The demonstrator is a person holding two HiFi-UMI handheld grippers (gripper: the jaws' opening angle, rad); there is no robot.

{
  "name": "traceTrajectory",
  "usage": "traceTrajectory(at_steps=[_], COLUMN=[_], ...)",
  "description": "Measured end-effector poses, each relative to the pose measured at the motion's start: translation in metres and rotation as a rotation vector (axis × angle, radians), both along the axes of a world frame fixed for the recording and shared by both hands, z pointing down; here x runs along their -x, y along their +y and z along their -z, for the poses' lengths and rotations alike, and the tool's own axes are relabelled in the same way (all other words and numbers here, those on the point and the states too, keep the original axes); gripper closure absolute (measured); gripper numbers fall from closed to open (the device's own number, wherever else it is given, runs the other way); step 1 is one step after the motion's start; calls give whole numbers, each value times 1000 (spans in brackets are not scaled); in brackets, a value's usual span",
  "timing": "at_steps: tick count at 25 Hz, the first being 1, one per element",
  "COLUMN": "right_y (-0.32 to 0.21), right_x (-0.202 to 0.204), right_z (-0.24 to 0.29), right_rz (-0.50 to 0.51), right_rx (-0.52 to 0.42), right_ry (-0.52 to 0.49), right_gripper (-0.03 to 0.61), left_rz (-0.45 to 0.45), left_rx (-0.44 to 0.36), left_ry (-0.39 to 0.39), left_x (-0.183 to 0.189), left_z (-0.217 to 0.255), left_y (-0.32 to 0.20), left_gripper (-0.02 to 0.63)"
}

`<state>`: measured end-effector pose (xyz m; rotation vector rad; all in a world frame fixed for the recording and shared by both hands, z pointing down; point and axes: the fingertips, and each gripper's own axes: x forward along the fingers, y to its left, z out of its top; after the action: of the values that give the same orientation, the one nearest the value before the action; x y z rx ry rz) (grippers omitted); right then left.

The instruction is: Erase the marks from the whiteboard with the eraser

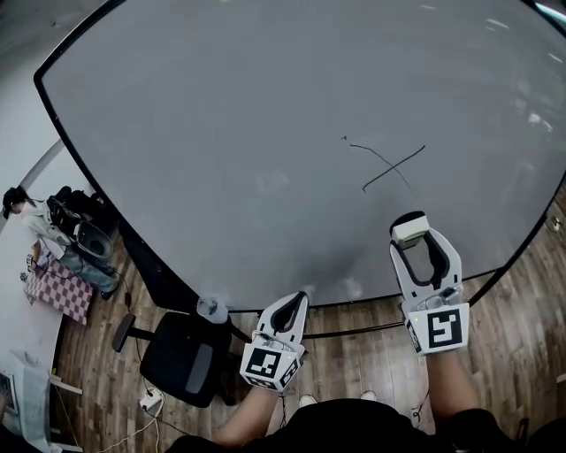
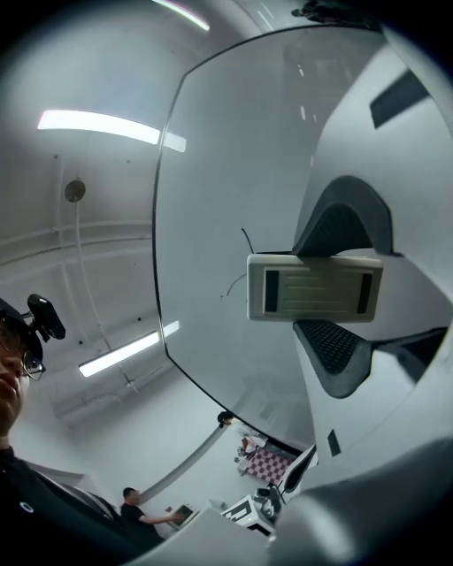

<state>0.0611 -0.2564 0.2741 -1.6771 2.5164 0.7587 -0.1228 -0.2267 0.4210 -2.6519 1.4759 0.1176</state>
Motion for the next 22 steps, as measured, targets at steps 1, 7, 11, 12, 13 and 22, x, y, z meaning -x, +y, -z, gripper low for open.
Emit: traceTrajectory(at_steps=[1, 7, 11, 12, 13, 22], right_y=[-2, -14, -25, -28, -32, -56], right_x=[-3, -10, -23, -27, -31, -51], right_z=[9, 59, 87, 93, 100, 154], right_rz=[-17, -111, -188, -207, -227, -340], right_rx=[-20, -105, -145, -156, -166, -191], right_ry=[20, 127, 182, 203, 227, 375], right_gripper=[330, 331, 331, 331, 331, 333], left_rz=[-11, -23, 20, 26, 31, 39], left_rx=[-7, 31, 45, 43, 41, -85], left_ry=[-6, -33, -32, -32, -31, -44], left_x=[-4, -14, -4, -3, -3, -9], left_z=[2, -6, -5, -4, -3, 59], left_y=[0, -1, -8, -10, -12, -22], left_gripper=[595, 595, 595, 595, 595, 595])
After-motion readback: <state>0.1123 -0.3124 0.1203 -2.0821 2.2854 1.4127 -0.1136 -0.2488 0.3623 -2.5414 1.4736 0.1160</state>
